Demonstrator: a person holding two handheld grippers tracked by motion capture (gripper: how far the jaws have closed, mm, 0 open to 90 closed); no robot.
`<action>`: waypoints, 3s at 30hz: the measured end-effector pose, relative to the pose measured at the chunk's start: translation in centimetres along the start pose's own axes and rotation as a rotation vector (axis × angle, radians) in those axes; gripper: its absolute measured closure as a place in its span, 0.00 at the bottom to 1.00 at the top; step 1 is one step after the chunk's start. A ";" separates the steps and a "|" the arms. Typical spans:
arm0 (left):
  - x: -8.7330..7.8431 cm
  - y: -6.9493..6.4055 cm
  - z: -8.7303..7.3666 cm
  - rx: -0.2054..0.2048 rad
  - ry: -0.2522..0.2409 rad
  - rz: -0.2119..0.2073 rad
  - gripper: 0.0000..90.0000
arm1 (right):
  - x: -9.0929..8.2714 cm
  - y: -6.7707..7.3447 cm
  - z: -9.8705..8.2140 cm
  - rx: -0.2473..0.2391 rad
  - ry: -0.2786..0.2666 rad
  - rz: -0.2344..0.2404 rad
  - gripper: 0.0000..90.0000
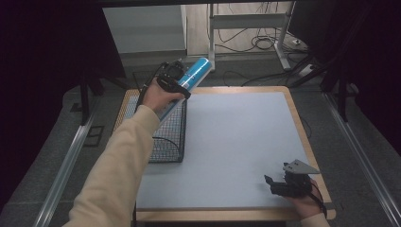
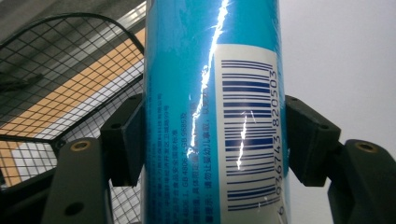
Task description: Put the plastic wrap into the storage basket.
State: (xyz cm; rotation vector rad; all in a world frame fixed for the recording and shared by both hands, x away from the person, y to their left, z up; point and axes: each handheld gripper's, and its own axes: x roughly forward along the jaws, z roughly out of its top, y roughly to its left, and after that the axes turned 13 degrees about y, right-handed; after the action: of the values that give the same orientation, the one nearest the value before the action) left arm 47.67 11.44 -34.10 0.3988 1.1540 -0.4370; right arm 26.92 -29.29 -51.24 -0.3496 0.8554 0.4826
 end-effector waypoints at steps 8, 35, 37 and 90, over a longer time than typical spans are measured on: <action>0.8 0.9 -0.3 -0.023 0.014 0.013 0.36 | 0.0 0.0 0.0 -0.001 0.000 -0.002 0.15; 6.4 3.3 -1.1 -0.070 0.095 0.032 0.36 | 0.1 -0.1 0.0 0.003 0.005 -0.001 0.15; 6.8 3.3 -1.0 -0.073 0.103 0.032 0.36 | 0.1 -0.1 0.0 0.002 0.005 -0.001 0.15; 7.5 3.9 -2.9 -0.123 0.090 0.033 0.12 | 0.2 0.0 -0.1 -0.005 0.014 -0.003 0.15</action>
State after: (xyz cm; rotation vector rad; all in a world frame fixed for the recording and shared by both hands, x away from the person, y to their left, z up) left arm 50.00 15.30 -41.77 0.3326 1.2527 -0.3202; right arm 26.93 -29.28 -51.47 -0.3592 0.8674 0.4795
